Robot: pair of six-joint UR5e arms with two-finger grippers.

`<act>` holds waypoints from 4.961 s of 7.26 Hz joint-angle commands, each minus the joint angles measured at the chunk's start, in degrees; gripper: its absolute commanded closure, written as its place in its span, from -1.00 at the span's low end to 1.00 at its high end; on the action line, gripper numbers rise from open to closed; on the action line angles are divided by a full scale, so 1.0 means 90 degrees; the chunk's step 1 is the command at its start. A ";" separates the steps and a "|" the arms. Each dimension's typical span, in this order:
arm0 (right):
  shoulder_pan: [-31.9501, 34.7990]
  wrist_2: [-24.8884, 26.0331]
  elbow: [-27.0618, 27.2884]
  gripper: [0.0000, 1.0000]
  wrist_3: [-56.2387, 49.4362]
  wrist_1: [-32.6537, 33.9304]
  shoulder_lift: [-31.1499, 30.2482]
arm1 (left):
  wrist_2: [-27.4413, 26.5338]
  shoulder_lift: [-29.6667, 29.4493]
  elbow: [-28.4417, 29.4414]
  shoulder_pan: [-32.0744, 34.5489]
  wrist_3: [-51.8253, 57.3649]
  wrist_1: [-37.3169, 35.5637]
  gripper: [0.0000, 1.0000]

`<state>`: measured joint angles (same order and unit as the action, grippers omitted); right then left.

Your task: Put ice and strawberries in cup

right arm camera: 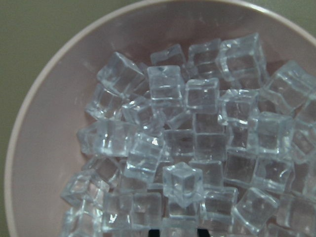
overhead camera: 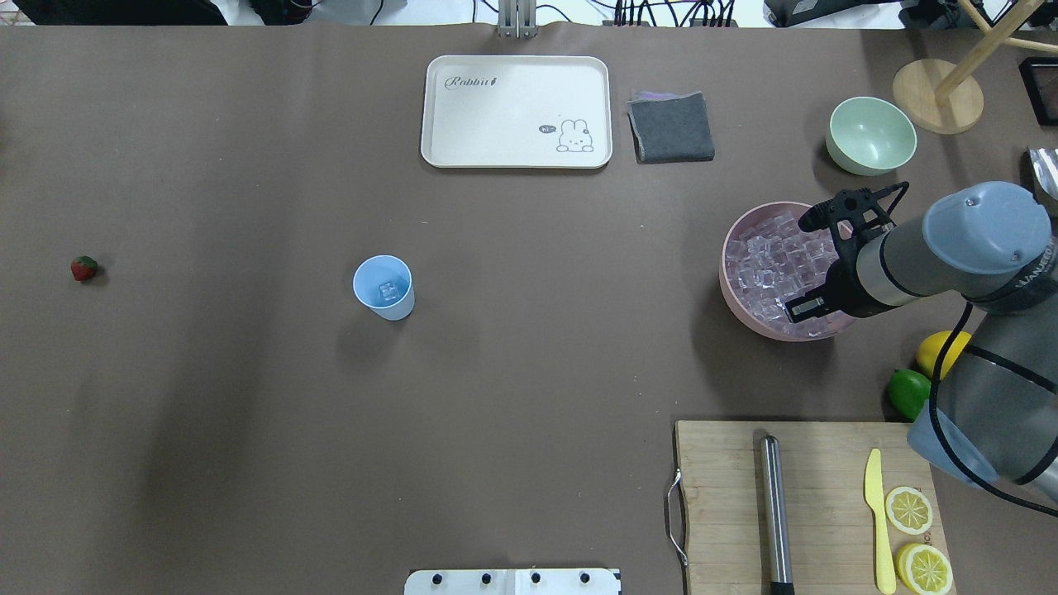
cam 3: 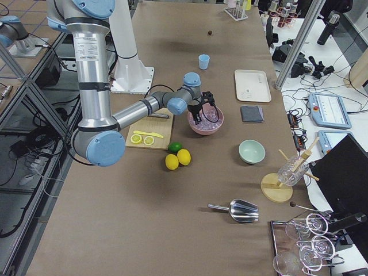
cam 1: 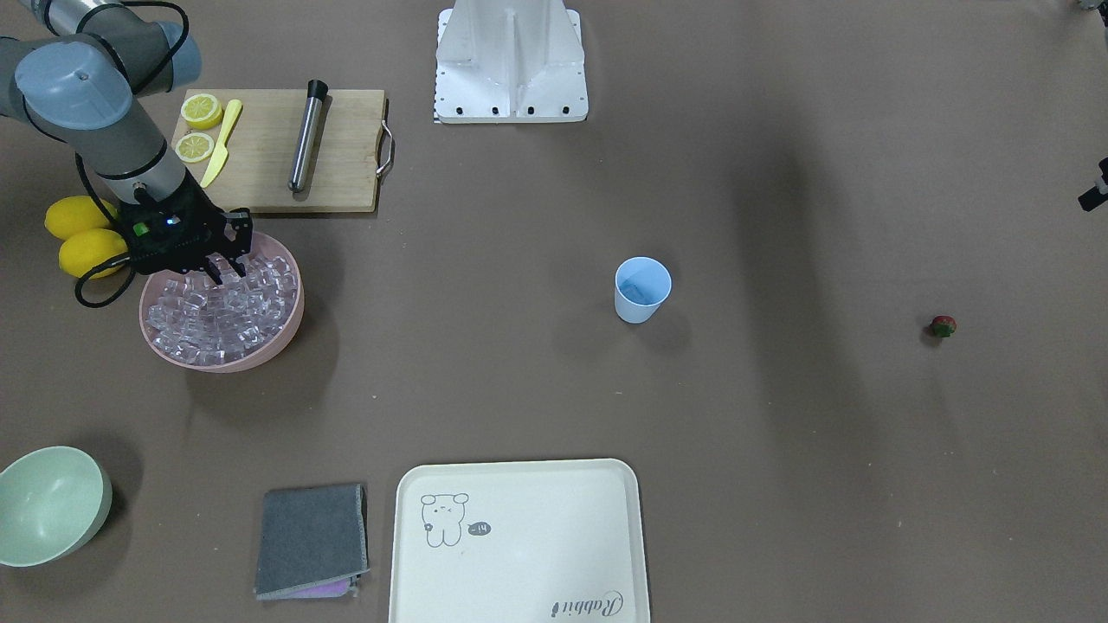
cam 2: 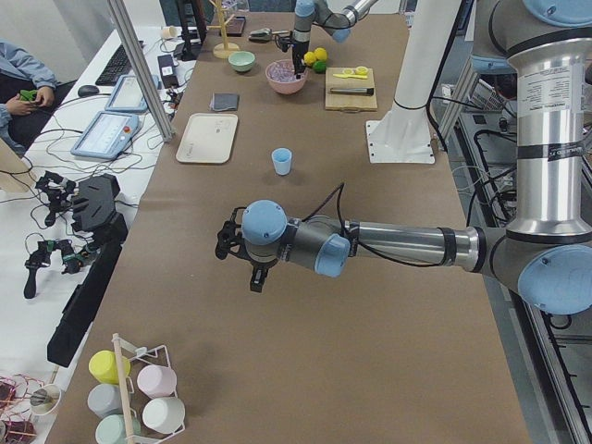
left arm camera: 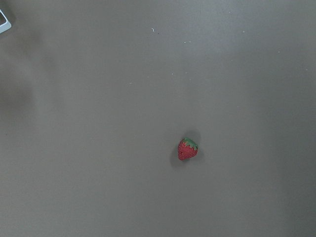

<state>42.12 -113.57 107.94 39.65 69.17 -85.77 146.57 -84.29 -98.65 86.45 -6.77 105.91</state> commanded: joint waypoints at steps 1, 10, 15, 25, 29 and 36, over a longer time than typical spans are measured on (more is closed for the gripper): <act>0.0094 -0.0037 0.0242 1.00 -0.0001 0.0029 0.0018 | -0.0006 0.0010 0.0004 -0.0005 0.0010 0.0000 -0.96; -0.1114 0.1084 -0.0346 1.00 0.3982 0.1586 0.3944 | 0.0004 0.0166 0.0024 -0.0005 0.0000 0.0166 -0.96; -0.2237 0.3072 -0.3851 1.00 0.5631 0.1963 0.6947 | -0.0006 0.0166 0.0014 -0.0005 -0.0010 0.0166 -0.96; -0.1615 0.2473 -0.1204 -1.00 0.4671 0.3125 0.4590 | -0.0065 0.0089 -0.0063 -0.0005 -0.0321 0.1082 -0.97; 0.0461 0.0260 -0.0168 -1.00 0.1026 0.2617 0.2503 | -0.0764 -0.0185 0.0092 -0.0628 -0.0381 0.1143 -0.97; 0.4485 -0.1444 -0.0487 -1.00 -0.4812 0.2588 -0.0341 | -0.1813 -0.0858 0.0472 -0.1763 -0.2227 0.1191 -0.96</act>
<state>76.58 -126.17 105.74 2.87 92.59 -85.40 130.79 -90.50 -95.62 71.74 -25.71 116.58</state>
